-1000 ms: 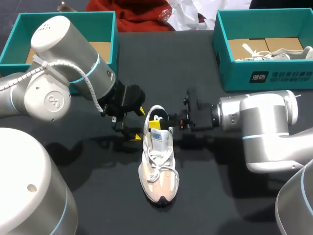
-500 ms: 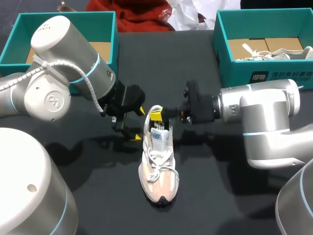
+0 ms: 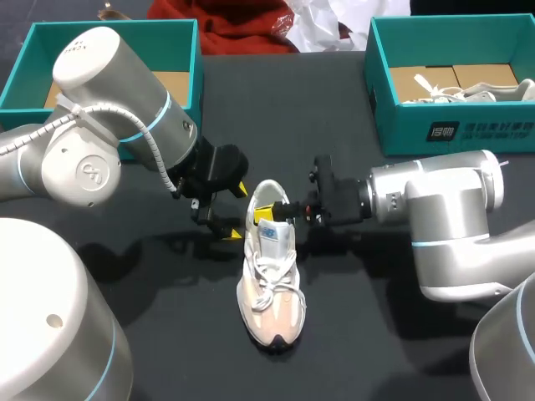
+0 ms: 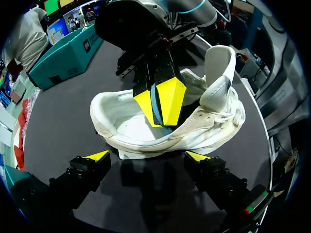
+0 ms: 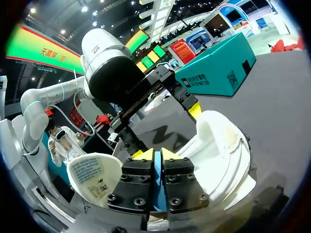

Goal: Take the shoe out of the shoebox, open the shoe tongue, remove and reinsert the insole, then place the shoe into the shoebox

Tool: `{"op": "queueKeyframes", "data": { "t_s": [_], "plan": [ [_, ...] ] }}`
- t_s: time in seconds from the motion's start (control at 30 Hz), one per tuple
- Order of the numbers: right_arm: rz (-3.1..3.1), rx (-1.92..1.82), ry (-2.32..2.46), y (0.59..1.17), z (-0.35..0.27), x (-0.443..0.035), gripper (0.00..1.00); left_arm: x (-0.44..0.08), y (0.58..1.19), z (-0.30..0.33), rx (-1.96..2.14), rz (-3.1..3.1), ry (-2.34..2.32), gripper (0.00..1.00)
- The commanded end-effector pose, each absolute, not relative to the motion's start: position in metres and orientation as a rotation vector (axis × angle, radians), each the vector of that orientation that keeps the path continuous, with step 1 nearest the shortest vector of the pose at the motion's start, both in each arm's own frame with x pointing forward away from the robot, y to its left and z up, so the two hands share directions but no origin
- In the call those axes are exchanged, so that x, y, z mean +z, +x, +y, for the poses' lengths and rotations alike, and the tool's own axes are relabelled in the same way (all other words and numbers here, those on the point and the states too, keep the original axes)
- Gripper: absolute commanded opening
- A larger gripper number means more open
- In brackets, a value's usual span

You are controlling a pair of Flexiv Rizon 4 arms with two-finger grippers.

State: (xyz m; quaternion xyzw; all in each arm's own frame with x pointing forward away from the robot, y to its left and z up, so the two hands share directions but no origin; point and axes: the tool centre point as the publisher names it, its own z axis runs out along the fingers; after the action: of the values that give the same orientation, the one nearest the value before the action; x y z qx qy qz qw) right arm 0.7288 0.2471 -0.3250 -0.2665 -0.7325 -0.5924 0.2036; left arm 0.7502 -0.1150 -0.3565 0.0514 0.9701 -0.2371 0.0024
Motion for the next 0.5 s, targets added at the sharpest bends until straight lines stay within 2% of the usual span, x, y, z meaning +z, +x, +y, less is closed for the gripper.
{"op": "queueKeyframes", "data": {
  "t_s": [0.03,0.07,0.13,0.27,0.33,0.37,0.4,0.5],
  "plan": [
    [-2.08,-1.654,-0.742,0.729,0.249,-0.314,0.36,-0.357,0.75,-0.115,-0.742,3.043,0.162,1.0],
    [-2.091,-1.651,-0.737,0.731,0.248,-0.312,0.39,-0.357,0.75,-0.115,-0.742,3.043,0.162,1.0],
    [-2.116,-1.648,-0.735,0.735,0.246,-0.306,0.4,-0.357,0.75,-0.115,-0.742,3.043,0.162,1.0],
    [-2.142,-1.653,-0.736,0.742,0.238,-0.299,0.35,-0.357,0.75,-0.115,-0.742,3.043,0.162,1.0],
    [-2.145,-1.654,-0.74,0.746,0.235,-0.3,0.27,-0.357,0.75,-0.115,-0.742,3.043,0.162,1.0],
    [-2.143,-1.652,-0.746,0.748,0.234,-0.302,0.11,-0.357,0.75,-0.115,-0.742,3.043,0.162,1.0],
    [-2.142,-1.648,-0.753,0.75,0.234,-0.304,0.0,-0.357,0.75,-0.115,-0.742,3.043,0.162,1.0],
    [-2.131,-1.633,-0.765,0.75,0.236,-0.311,0.0,-0.357,0.75,-0.115,-0.742,3.043,0.162,1.0]
  ]
}}
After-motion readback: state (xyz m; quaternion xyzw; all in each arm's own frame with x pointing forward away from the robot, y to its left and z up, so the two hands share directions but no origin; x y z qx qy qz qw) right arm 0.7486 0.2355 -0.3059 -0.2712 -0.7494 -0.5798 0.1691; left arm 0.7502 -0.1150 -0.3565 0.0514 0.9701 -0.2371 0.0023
